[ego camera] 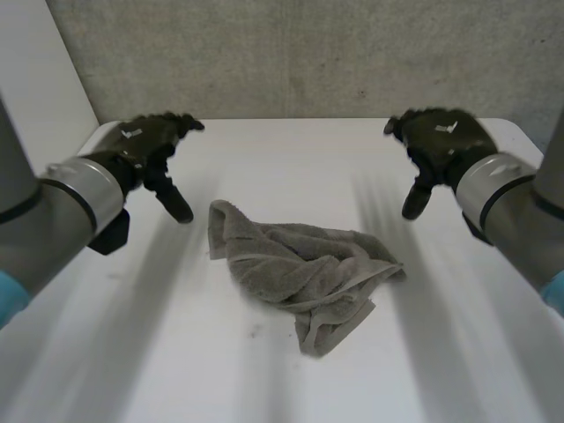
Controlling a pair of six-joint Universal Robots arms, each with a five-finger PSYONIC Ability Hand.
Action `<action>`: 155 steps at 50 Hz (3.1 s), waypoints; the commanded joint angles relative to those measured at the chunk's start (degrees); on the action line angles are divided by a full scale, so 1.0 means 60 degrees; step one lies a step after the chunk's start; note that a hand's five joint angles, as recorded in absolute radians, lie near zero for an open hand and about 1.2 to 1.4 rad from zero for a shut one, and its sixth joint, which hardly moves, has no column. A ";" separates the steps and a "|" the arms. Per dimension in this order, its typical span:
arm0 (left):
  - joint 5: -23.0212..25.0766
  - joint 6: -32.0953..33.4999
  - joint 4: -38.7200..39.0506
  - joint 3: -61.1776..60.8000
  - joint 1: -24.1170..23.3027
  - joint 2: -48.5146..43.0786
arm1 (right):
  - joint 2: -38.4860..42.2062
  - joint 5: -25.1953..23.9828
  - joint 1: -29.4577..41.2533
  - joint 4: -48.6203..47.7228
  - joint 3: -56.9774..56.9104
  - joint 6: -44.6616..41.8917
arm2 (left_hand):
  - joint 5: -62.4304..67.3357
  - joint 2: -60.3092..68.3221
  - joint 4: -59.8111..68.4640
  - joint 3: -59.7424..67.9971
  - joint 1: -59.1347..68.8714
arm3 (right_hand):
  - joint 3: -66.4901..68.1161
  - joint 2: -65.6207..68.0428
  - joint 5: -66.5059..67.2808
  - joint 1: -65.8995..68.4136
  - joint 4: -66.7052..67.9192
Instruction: Fold the towel.
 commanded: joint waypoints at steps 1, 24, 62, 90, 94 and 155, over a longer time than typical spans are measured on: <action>-0.0009 0.0010 0.0072 0.0123 -0.0015 -0.1417 | 0.1389 0.0017 0.0522 0.1062 -0.0176 -0.1059 | 0.0989 0.1096 0.1127 0.1117 0.1120 | -0.0682 -0.0776 -0.0593 -0.0541 -0.0876; 0.0152 -0.0693 0.0233 0.0036 -0.0748 -0.3149 | 0.2813 0.0075 0.1080 0.0625 0.0058 -0.1267 | 0.4610 0.4717 0.4748 0.4738 0.4741 | 0.4427 0.4333 0.4516 0.4569 0.4233; 0.0093 0.1065 0.4012 0.4650 -0.0850 -0.3427 | 0.1705 0.0310 0.0948 -0.5809 -0.2448 -0.3508 | 1.1419 1.1526 1.1556 1.1547 1.1550 | 1.0984 1.0890 1.1074 1.1126 1.0790; -0.0126 0.1182 0.2885 -0.3331 -0.1040 -0.2270 | 0.1817 -0.0496 0.0510 -0.3025 0.3073 -0.3962 | 1.1419 1.1526 1.1556 1.1547 1.1550 | 1.0984 1.0890 1.1074 1.1126 1.0790; -0.0155 0.1182 0.2738 -0.3582 -0.1143 -0.1847 | 0.1553 -0.0510 0.0215 -0.2877 0.3456 -0.3947 | 1.1419 1.1526 1.1556 1.1547 1.1550 | 1.0984 1.0890 1.1074 1.1126 1.0790; 0.0078 0.1138 0.2459 -0.5940 0.1316 0.1861 | 0.0030 -0.2122 0.0464 -0.0694 0.1230 -0.2277 | 0.4246 0.4353 0.4383 0.4374 0.4377 | -0.0682 -0.0776 -0.0593 -0.0541 -0.0876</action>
